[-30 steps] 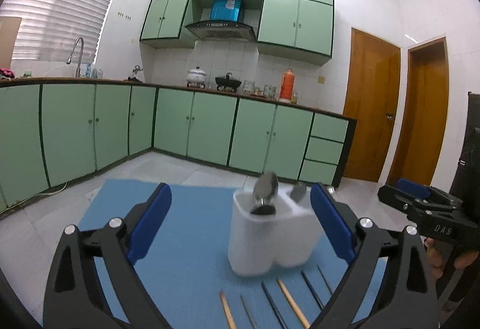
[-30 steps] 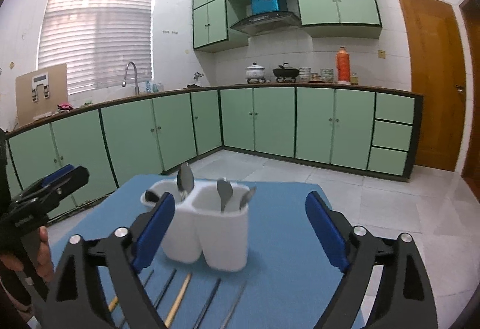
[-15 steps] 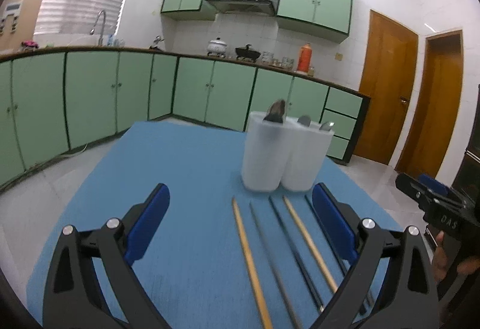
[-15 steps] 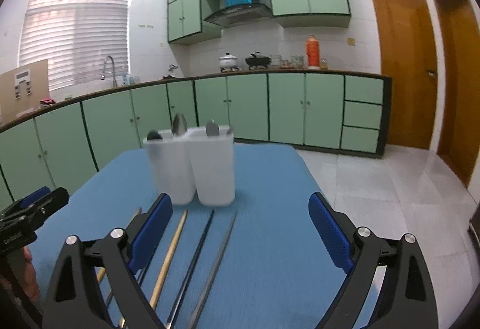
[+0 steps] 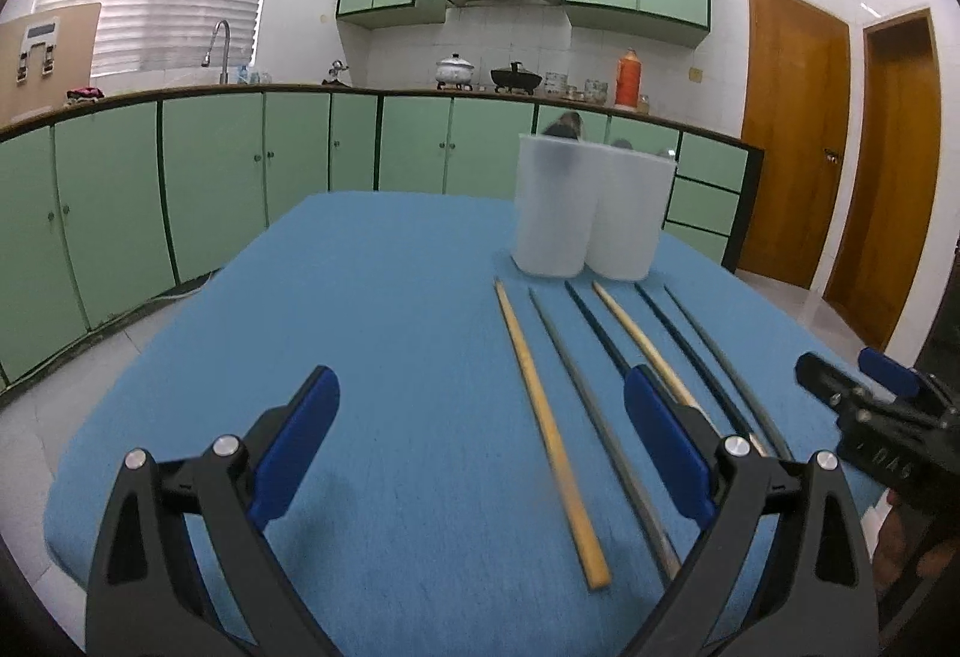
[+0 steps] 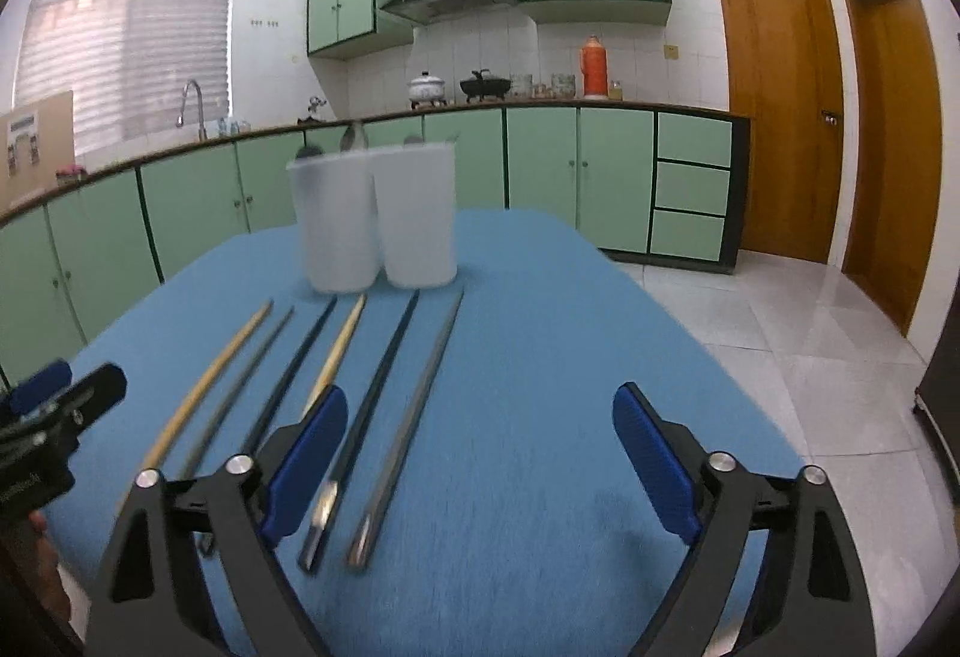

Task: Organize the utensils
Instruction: 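Withdraw both tools from the holder back over the chopsticks, then move the right tool down toward the dark chopsticks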

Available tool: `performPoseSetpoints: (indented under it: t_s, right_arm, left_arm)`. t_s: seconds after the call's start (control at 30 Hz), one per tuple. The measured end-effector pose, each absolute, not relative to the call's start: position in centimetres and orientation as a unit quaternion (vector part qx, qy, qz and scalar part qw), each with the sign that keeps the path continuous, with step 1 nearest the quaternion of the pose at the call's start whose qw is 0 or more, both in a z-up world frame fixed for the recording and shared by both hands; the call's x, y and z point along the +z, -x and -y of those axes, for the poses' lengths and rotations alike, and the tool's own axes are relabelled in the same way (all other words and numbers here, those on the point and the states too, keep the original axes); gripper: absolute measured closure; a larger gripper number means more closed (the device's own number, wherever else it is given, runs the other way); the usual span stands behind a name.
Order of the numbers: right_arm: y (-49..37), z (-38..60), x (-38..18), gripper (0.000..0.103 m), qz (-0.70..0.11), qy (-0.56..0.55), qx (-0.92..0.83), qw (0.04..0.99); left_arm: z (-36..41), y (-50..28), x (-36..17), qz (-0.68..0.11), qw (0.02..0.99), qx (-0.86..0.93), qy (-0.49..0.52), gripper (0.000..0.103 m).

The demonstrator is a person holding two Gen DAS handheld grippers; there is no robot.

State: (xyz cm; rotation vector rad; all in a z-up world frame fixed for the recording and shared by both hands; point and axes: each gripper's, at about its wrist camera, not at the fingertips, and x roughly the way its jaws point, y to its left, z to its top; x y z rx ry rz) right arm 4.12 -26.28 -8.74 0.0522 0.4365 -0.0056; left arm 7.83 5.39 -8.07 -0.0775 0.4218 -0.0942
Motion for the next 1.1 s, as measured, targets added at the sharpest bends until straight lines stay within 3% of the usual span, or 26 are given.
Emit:
performPoseSetpoints:
  t_s: [0.63, 0.97, 1.1]
  right_arm:
    - [-2.0, 23.7, -11.6, 0.051, -0.225, -0.005, 0.005, 0.974]
    - [-1.4, 23.8, -11.7, 0.081, -0.211, -0.012, 0.01, 0.977]
    - [-1.3, 24.4, -11.7, 0.082, -0.21, -0.011, -0.002, 0.978]
  left_arm:
    - [-5.2, -5.5, -9.4, -0.215, 0.975, -0.047, 0.037, 0.01]
    - [-4.9, -4.9, -9.6, -0.214, 0.975, -0.05, 0.035, 0.01]
    - [-4.8, -4.4, -9.8, -0.214, 0.975, -0.051, 0.035, 0.01]
